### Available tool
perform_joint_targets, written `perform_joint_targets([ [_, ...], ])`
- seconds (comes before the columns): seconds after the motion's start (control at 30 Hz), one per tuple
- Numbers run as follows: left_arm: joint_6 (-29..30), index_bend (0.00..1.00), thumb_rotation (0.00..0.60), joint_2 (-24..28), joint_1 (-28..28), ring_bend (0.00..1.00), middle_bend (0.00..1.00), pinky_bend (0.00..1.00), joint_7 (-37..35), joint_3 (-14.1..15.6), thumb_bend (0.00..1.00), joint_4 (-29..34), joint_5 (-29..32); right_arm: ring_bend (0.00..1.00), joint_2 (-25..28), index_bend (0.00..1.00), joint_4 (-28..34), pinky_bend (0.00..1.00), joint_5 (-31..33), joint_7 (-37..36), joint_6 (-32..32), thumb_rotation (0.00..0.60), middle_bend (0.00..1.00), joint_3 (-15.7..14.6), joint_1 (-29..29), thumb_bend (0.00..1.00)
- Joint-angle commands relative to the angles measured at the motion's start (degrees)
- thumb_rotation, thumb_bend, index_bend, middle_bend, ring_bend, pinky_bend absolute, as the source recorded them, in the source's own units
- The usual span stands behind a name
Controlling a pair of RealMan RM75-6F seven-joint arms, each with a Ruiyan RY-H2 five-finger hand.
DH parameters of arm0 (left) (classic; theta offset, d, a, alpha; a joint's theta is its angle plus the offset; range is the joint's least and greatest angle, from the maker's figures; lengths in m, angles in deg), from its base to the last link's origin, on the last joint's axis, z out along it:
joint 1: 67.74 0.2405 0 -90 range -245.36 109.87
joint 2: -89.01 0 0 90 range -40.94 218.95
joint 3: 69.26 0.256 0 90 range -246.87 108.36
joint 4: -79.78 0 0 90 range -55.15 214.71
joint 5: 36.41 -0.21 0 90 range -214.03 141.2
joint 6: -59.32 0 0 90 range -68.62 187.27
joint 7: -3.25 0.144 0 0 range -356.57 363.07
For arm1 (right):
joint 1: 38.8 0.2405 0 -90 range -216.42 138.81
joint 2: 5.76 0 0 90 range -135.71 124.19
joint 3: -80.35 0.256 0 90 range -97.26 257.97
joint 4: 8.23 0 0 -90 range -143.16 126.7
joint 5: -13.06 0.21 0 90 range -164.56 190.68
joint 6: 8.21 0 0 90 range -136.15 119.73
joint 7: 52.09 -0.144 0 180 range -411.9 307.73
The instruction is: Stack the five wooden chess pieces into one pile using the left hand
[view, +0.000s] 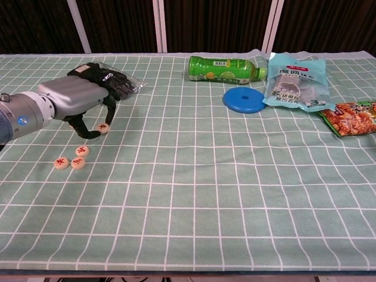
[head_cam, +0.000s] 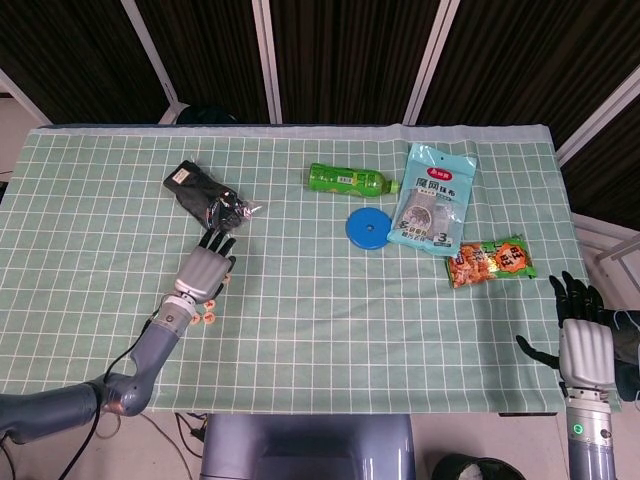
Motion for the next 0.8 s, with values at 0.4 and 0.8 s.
perform_joint_targets([
  [0.4,5.1,0.54,0.6,12.1,5.3,0.0,0.13,0.07,-3.1,4.8,0.35,11.8,-6.9,0.02,-0.1,0.06,0.4,0.0,-0.1,0.6,-0.1,0.6,0.0,-0.2,0.0,0.25],
  [0.8,6.4,0.52,0.6,13.7,8.8,0.0,0.12,0.08,-11.2,9.6,0.35,9.7,-15.2,0.02,0.0,0.06,0.5,0.0,-0.2,1.0,-0.1,0.6,0.0,-0.3,-0.1,0.25],
])
